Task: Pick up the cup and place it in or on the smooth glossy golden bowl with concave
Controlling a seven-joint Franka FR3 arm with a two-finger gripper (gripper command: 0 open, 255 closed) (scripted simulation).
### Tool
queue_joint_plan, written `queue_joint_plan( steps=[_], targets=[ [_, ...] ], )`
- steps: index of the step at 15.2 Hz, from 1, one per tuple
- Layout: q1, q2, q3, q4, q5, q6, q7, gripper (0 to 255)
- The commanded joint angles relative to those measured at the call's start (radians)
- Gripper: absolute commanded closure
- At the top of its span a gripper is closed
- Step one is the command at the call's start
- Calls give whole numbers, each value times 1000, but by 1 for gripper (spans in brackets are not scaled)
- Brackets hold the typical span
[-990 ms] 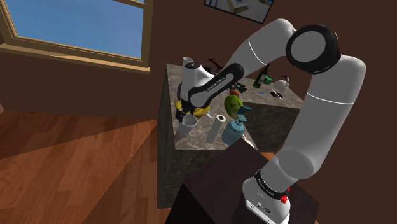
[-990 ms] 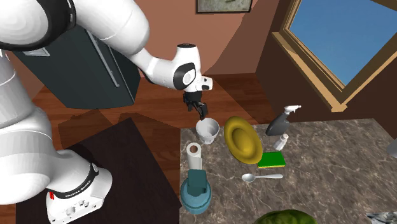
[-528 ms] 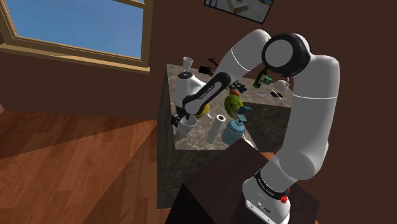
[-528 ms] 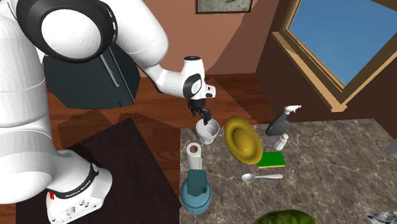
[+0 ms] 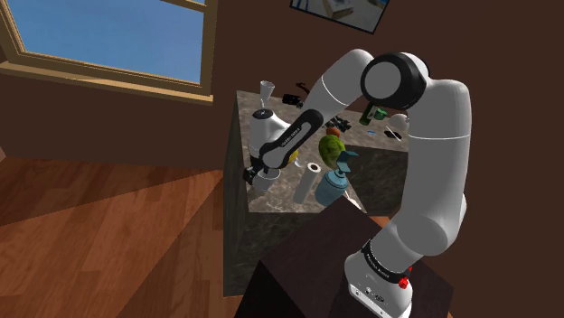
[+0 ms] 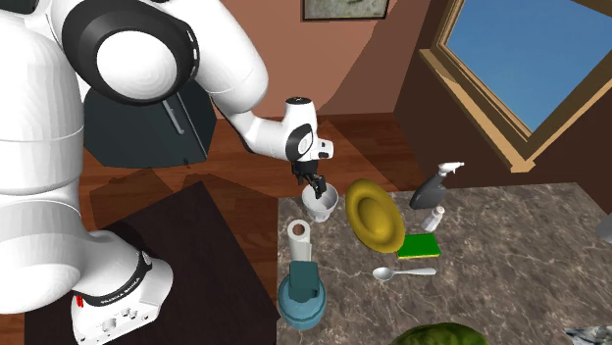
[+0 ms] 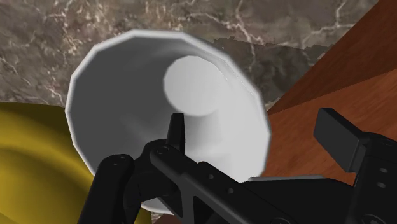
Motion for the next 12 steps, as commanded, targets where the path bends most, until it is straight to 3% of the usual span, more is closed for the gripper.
queue_joint_plan(
  steps=[1, 4, 5, 12],
  targets=[
    [0, 1, 0, 0, 0, 1, 0, 0],
    [0, 1, 0, 0, 0, 1, 0, 0],
    [0, 1, 0, 0, 0, 1, 0, 255],
    [0, 1, 0, 0, 0, 1, 0, 255]
  ],
)
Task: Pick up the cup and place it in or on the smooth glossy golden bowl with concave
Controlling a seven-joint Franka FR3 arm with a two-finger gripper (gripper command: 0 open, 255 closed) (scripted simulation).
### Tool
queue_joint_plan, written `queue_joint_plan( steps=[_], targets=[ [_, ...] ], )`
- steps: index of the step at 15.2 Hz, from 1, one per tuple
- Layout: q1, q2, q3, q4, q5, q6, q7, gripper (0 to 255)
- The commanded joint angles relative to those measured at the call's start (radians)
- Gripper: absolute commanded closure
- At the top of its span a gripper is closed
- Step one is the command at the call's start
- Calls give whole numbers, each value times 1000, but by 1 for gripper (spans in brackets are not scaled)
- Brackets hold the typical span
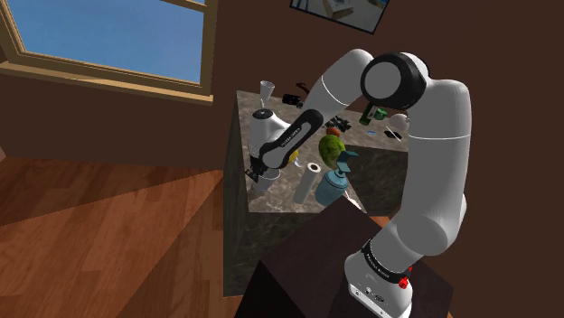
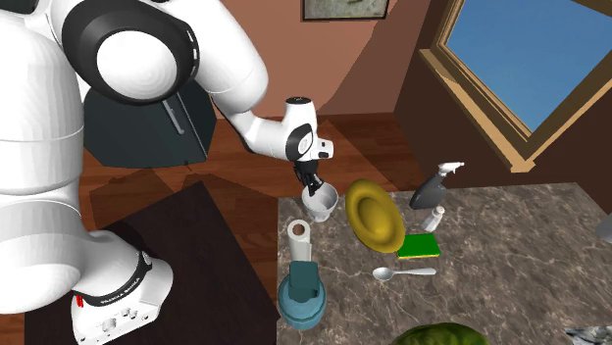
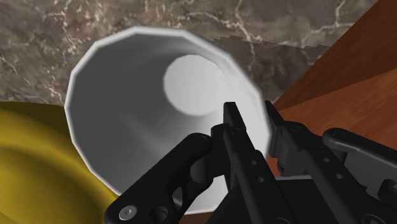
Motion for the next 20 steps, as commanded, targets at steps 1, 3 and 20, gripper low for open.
queue_joint_plan(
  steps=[1, 3, 20],
  targets=[
    [0, 0, 0, -1, 0, 0, 0, 255],
    [-3, -12, 4, -5, 5, -9, -5, 255],
    [-45, -223, 65, -48, 99, -170, -100, 255]
  ],
)
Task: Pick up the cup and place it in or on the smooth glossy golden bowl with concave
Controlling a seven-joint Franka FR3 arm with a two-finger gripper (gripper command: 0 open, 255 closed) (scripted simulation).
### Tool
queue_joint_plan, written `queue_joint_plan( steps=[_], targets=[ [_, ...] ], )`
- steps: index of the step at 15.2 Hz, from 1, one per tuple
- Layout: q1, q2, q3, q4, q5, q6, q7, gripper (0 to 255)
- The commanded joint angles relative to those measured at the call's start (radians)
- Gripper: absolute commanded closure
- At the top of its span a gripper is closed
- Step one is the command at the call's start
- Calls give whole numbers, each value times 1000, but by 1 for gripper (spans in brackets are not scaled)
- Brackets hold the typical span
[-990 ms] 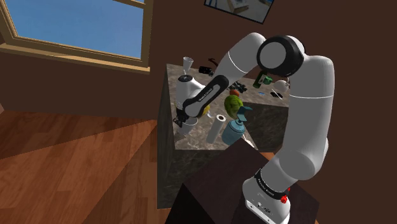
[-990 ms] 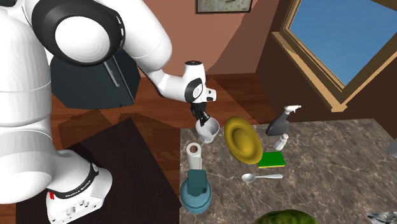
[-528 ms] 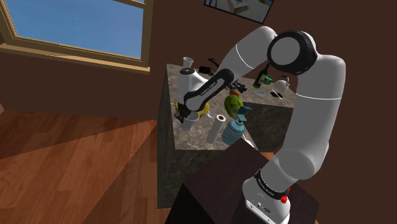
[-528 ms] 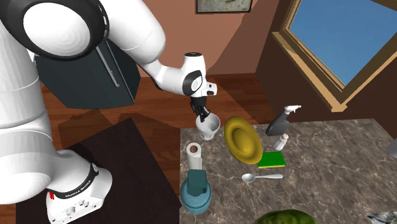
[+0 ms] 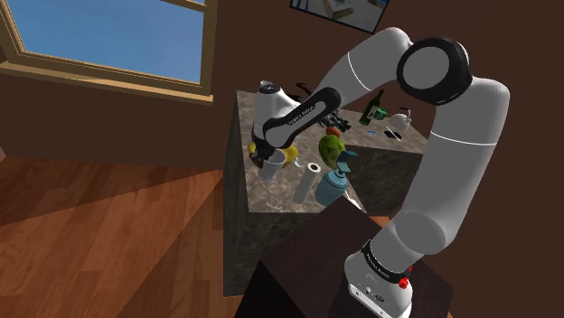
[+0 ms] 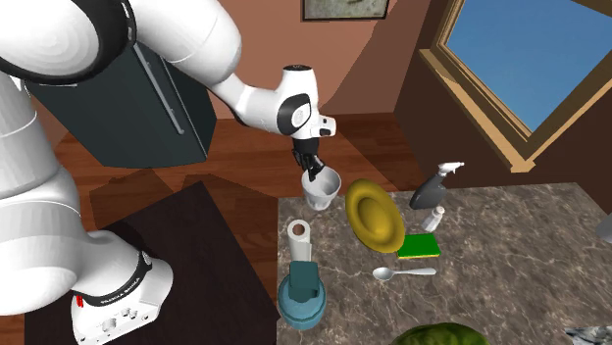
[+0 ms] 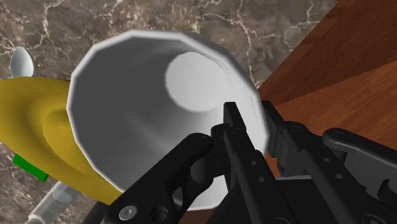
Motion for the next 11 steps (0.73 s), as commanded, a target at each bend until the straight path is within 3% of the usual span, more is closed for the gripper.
queue_joint_plan(
  steps=[1, 11],
  targets=[
    [-3, -21, 6, 3, 12, -22, -12, 255],
    [-15, -128, 28, 10, 69, -130, -67, 255]
  ],
)
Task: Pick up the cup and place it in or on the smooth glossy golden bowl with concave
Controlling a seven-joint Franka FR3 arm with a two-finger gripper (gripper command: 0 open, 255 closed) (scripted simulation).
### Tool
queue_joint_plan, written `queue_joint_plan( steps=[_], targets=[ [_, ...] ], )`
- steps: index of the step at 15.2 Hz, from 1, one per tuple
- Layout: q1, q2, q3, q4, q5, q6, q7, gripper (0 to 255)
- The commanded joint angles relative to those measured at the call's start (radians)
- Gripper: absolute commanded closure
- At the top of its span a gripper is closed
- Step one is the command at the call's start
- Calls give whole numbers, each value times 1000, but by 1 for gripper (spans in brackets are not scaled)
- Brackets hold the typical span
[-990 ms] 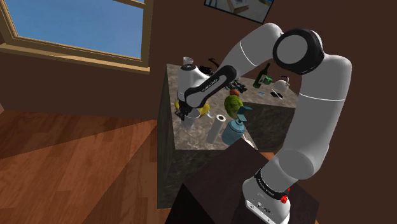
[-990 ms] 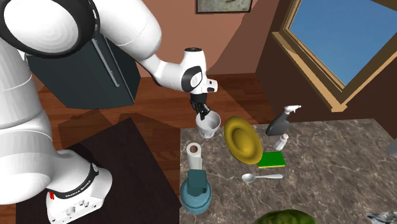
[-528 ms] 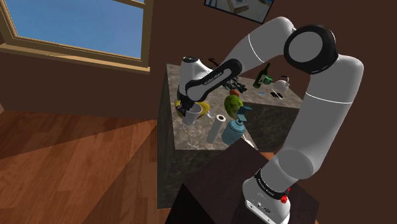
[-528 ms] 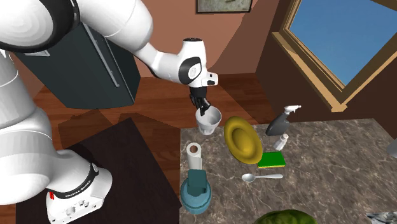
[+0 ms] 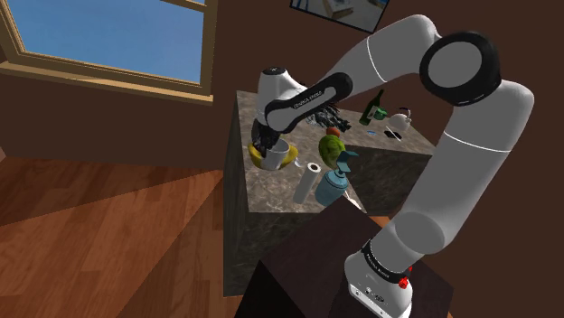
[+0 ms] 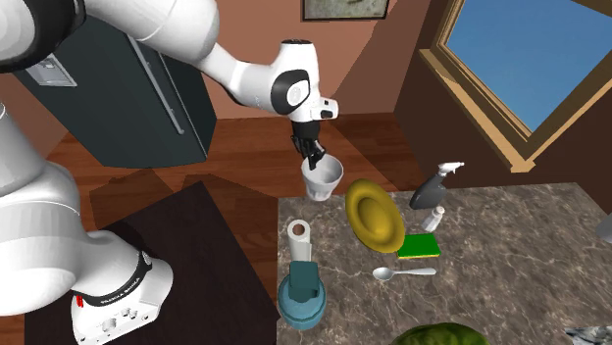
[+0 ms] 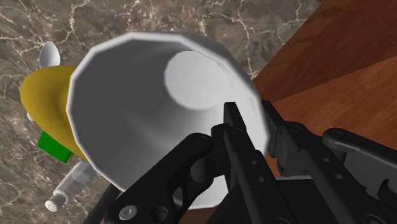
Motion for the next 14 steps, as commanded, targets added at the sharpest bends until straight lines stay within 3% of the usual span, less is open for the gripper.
queue_joint_plan(
  steps=[1, 4, 14],
  targets=[
    [-2, -19, 3, 7, 11, -25, -12, 255],
    [-3, -43, 7, 13, 24, -53, -24, 255],
    [-107, 128, -56, 323, 43, -154, -233, 255]
  ],
)
